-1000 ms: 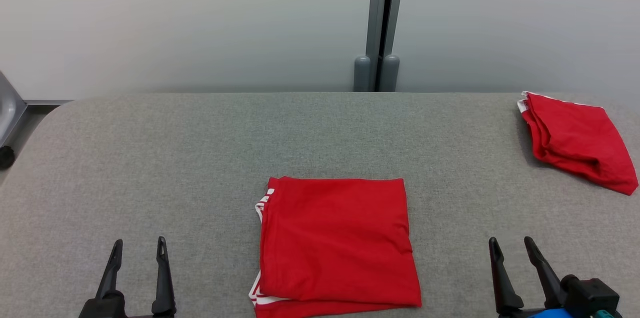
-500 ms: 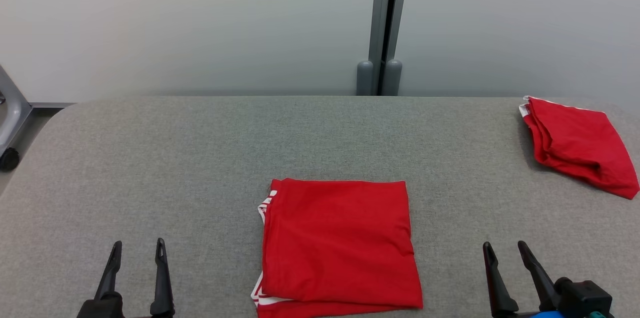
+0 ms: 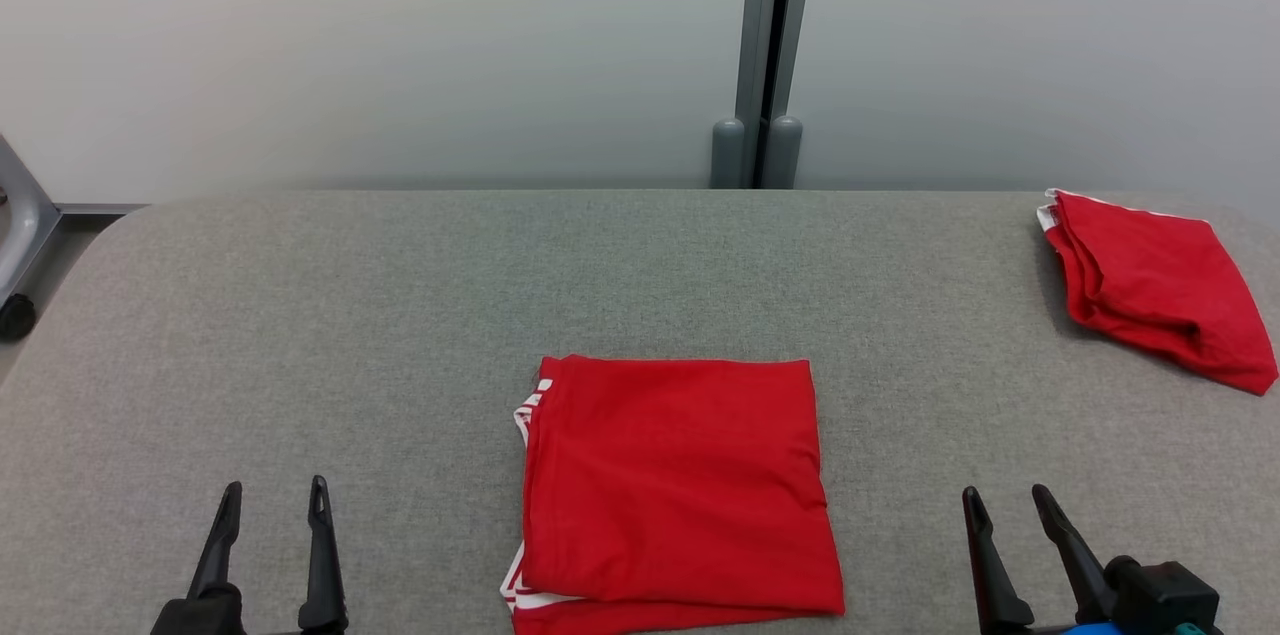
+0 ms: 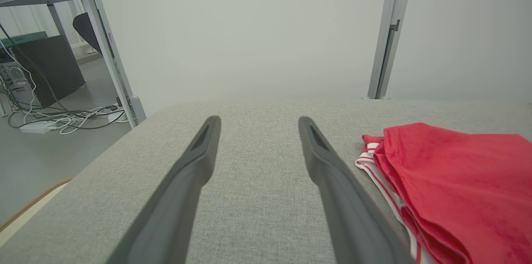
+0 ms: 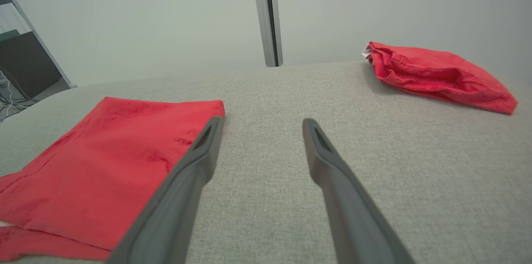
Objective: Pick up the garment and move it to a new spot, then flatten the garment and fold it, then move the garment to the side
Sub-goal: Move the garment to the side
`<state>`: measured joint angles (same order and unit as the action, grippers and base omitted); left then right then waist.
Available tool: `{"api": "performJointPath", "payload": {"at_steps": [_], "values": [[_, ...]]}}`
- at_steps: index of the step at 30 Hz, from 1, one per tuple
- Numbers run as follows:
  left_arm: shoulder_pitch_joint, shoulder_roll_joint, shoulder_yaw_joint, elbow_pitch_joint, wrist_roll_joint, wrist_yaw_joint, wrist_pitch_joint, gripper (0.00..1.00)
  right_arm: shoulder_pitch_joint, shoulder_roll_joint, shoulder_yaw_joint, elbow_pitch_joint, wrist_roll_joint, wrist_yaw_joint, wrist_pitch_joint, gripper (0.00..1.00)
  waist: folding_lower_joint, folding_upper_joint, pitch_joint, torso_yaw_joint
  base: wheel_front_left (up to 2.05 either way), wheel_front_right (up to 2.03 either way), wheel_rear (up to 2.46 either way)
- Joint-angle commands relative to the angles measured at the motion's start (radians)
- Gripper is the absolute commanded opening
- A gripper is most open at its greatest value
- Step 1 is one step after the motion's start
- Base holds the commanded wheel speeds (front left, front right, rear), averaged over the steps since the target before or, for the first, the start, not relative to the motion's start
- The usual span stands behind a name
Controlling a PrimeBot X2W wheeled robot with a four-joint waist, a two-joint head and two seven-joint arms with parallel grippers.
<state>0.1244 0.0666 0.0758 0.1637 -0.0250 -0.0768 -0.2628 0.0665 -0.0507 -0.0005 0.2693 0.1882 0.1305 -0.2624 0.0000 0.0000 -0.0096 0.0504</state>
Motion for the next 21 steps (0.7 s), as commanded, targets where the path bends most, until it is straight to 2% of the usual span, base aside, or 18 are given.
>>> {"api": "performJointPath", "payload": {"at_steps": [1,6,12,16,21], "values": [[0.002,0.003,0.000,0.000,-0.001,0.003,-0.002,1.00,0.003,0.000,0.002,0.001,-0.001,0.001,-0.003,1.00,0.0000,0.0000,0.001,0.001,0.00,0.00,0.00],[-0.004,0.000,0.001,0.001,-0.005,0.004,-0.002,1.00,-0.046,0.000,0.053,0.009,-0.014,0.001,-0.003,1.00,0.0000,0.0000,0.005,0.005,0.00,0.00,0.00],[-0.026,-0.003,0.003,-0.007,-0.014,0.004,-0.002,1.00,-0.206,-0.001,0.156,0.038,-0.025,0.001,0.010,1.00,0.0000,0.0000,0.033,0.007,0.00,0.00,0.00],[-0.042,-0.006,-0.001,-0.013,-0.015,0.005,-0.002,1.00,-0.334,-0.001,0.209,0.108,-0.035,0.001,0.082,1.00,0.0000,0.0000,0.065,0.013,0.00,0.00,0.00],[-0.069,-0.009,-0.007,-0.016,-0.019,0.006,-0.002,1.00,-0.434,-0.001,0.225,0.232,-0.042,0.001,0.154,1.00,0.0000,0.0000,0.104,0.025,0.00,0.00,0.00]]}}
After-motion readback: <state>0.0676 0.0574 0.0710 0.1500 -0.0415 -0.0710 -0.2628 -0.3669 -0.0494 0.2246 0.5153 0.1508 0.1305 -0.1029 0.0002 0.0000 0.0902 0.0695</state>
